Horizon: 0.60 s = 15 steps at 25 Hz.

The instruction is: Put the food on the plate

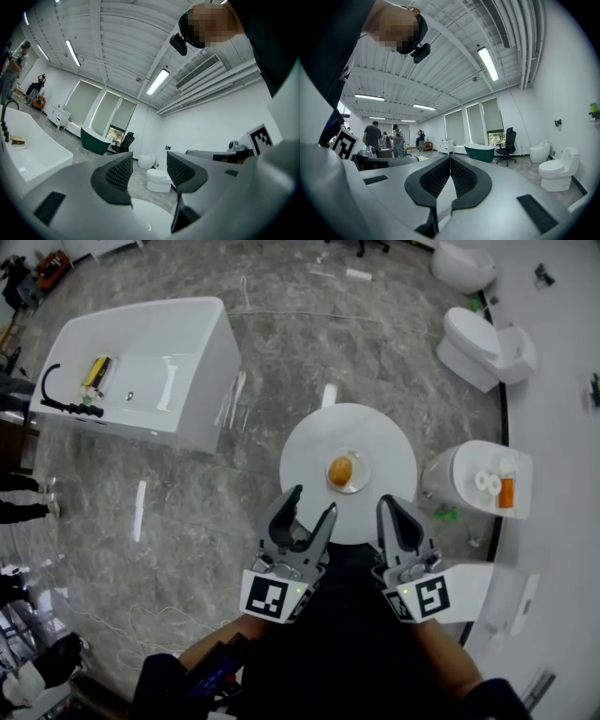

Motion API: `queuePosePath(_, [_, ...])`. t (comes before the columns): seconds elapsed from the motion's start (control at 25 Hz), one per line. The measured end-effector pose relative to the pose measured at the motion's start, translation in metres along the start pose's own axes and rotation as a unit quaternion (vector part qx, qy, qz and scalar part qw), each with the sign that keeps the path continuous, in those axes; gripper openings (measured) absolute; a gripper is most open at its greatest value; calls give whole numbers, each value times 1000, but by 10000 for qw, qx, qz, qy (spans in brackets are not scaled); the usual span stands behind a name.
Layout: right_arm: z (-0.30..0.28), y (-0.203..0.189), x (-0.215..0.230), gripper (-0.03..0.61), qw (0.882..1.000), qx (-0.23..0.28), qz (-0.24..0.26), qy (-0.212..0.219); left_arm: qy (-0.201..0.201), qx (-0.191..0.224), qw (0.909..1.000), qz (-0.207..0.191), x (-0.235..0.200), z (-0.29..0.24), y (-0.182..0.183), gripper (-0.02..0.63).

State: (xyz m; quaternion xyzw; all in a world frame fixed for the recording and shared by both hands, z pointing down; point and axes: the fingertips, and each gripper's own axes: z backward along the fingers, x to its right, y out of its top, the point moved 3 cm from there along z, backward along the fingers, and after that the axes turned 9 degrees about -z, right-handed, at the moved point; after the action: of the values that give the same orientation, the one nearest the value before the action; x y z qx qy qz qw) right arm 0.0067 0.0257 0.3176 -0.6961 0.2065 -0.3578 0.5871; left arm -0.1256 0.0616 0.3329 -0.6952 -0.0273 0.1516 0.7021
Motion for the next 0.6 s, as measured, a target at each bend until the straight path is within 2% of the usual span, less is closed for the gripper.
queuePosePath(0.4, [15,-8,-8,8,9994,-95,41,-335,-253,-251,9991,236,8,18,-21,95])
queuePosePath(0.52, [19,-9,-12,8,9996,-72,32,-287,-254,-272,9990,227,9,21,-22,25])
queuePosePath(0.6, [21,-7,-14,8,9997,-24,-14,-223,-273,-263,9990,222,11,22,-21,3])
